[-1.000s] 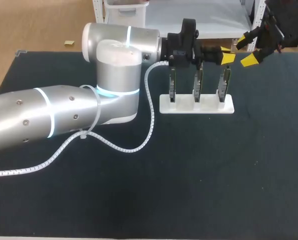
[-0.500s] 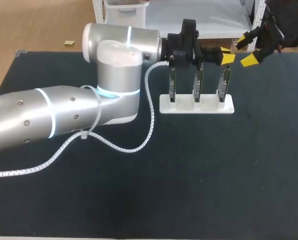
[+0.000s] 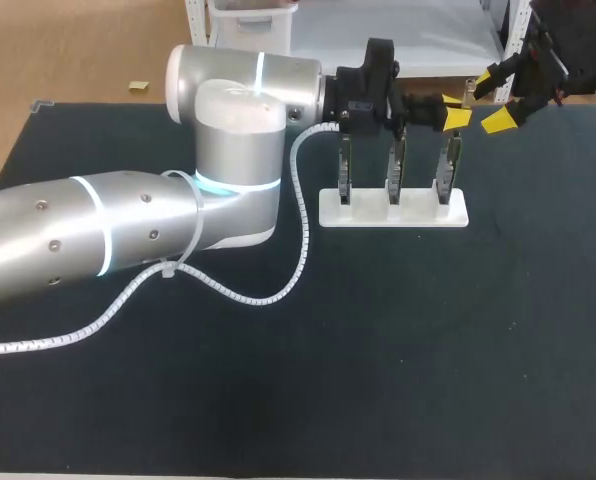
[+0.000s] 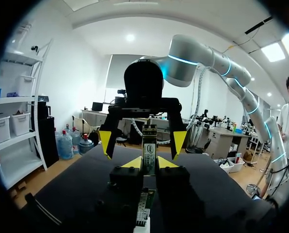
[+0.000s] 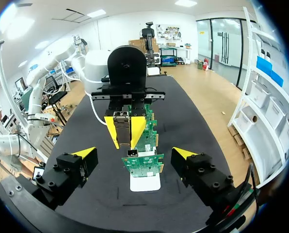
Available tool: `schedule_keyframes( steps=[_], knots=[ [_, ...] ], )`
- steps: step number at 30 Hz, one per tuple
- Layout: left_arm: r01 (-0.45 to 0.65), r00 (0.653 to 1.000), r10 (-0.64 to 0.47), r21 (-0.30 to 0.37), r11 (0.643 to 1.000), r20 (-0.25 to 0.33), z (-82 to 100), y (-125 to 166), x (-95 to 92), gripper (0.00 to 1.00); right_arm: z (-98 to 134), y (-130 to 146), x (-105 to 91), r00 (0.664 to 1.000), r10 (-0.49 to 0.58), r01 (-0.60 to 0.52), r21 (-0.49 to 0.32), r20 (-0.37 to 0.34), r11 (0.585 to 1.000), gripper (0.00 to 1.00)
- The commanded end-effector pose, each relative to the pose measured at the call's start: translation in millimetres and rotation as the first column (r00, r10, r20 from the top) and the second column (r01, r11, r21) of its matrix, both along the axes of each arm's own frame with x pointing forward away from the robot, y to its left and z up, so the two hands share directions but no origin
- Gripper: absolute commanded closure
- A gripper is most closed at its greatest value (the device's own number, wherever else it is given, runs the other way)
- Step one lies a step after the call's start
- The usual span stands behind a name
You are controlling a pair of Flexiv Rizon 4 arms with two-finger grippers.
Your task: Pick up the optical module with the left hand, and insert it into the network port with the right hand.
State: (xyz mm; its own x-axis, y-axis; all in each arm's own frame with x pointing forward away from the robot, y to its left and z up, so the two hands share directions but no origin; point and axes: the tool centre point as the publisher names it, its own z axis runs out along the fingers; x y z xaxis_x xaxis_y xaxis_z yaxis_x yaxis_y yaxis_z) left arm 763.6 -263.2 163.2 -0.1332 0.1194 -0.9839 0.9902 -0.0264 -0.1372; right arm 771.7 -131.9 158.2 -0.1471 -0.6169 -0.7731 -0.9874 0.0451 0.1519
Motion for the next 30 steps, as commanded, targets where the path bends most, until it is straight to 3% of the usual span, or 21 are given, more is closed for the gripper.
schedule_keyframes(
  steps=[1, 10, 18, 30],
  knots=[
    [0.004, 1.0, -0.004, 0.002, 1.0, -0.001, -0.2, -1, 2.5, 1.0, 0, 0, 0.2, 1.0, 0.0, 0.0, 0.0, 0.0, 1.0, 0.0],
    [0.004, 1.0, -0.004, 0.002, 1.0, -0.001, -0.2, -1, 2.5, 1.0, 20, -1, 9.2, 0.999, -0.036, 0.035, 0.024, 0.032, 0.999, 0.0],
    [0.004, 1.0, -0.004, 0.002, 1.0, -0.001, -0.2, -1, 2.5, 1.0, 37, 6, 4.3, 0.999, -0.024, 0.021, 0.063, 0.041, 0.998, 0.0],
    [0.004, 1.0, -0.004, 0.002, 1.0, -0.001, -0.2, -1, 2.5, 1.0, 41, 19, -3.5, 0.999, 0.001, -0.004, 0.069, 0.039, 0.998, 0.0]
  ],
)
